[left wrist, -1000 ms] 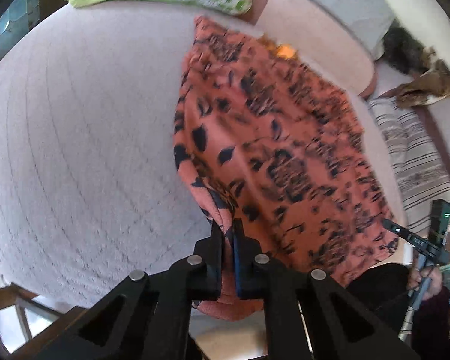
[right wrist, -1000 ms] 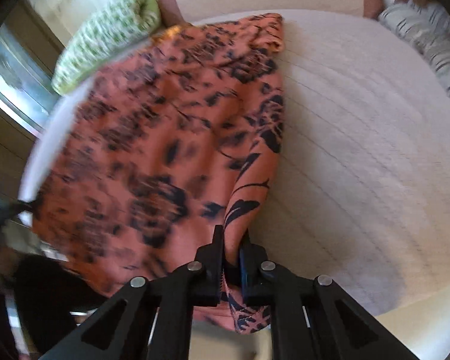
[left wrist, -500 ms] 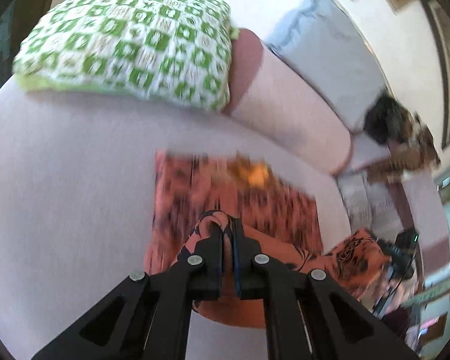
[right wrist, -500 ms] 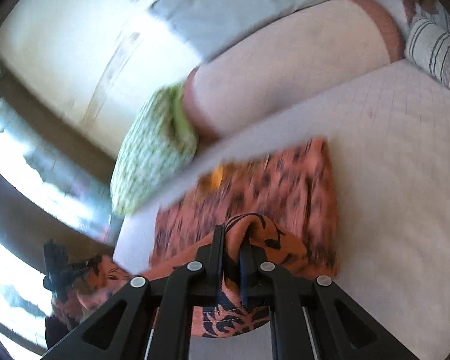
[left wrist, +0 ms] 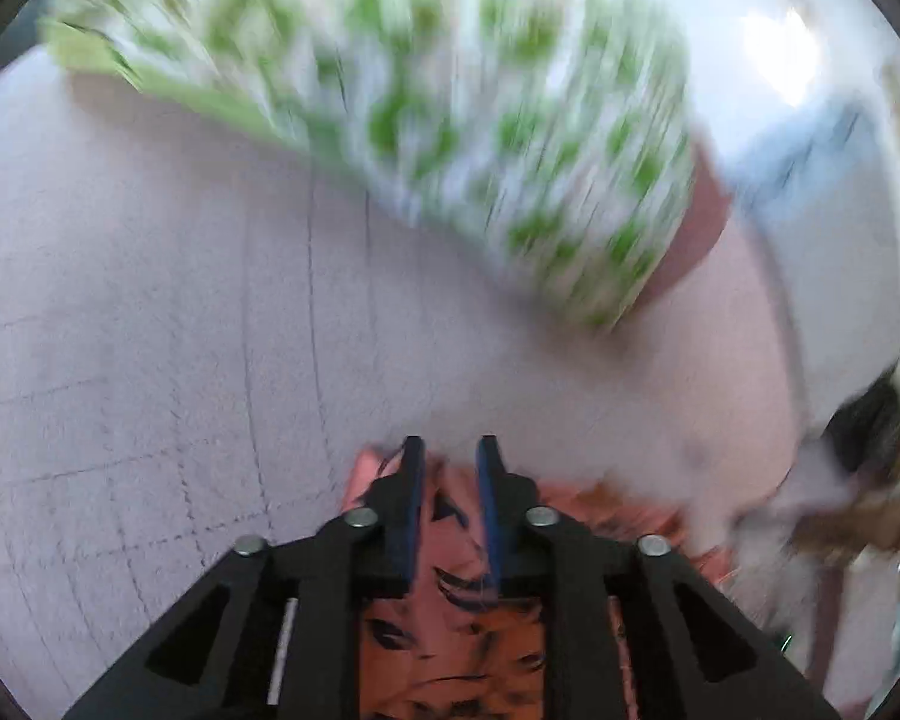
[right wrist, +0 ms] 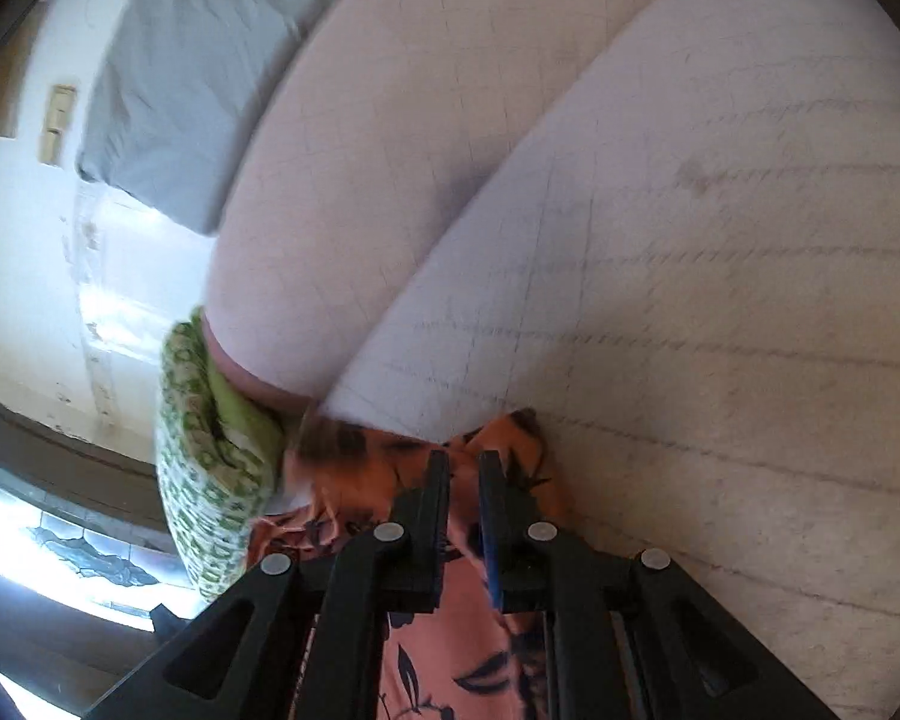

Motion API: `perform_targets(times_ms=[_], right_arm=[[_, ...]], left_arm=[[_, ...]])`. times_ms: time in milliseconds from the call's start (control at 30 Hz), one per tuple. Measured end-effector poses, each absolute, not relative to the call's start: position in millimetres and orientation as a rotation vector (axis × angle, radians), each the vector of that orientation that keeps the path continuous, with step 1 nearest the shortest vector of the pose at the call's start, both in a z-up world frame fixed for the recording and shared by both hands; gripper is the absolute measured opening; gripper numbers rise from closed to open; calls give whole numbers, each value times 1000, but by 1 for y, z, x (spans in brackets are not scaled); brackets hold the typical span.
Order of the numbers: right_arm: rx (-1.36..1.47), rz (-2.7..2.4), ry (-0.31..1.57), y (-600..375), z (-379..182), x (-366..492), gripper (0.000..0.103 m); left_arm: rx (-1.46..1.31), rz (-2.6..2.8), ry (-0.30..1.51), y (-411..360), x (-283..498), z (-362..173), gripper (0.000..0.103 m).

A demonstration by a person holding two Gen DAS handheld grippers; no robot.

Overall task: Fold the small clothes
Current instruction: 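Lift the hem and fold it toward the collar with both grippers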

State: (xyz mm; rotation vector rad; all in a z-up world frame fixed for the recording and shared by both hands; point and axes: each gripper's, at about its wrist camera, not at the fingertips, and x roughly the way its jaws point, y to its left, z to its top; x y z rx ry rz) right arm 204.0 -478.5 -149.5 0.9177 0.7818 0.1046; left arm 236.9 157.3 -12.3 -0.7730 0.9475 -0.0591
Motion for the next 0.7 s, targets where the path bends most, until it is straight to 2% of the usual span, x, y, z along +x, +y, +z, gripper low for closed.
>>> perform_targets(times_ms=[33,167,200,233,400,467,700], right_arm=[[887,98,773,-477,-142,198,12],[746,143,791,-448,-102,178,12],[714,161,799,-437,-96,176,12],[668,190,818,-416,-90,175,12],[459,343,965,-301,-86,180,12],[370,399,1017,-251,-91,188,12],[182,504,1118,-108,-136,248,13]], left_arm=[[-769,-28,881,158,222,4,43],[-635,3,811,125,160,44,59],[-595,10,818,109,140,46,68],[-573,16,825,101,128,43,72],[-442,113,900,58,93,-4,72],[-413,144,980,58,105,-19,72],[-500,153,1027,92,119,-40,72]])
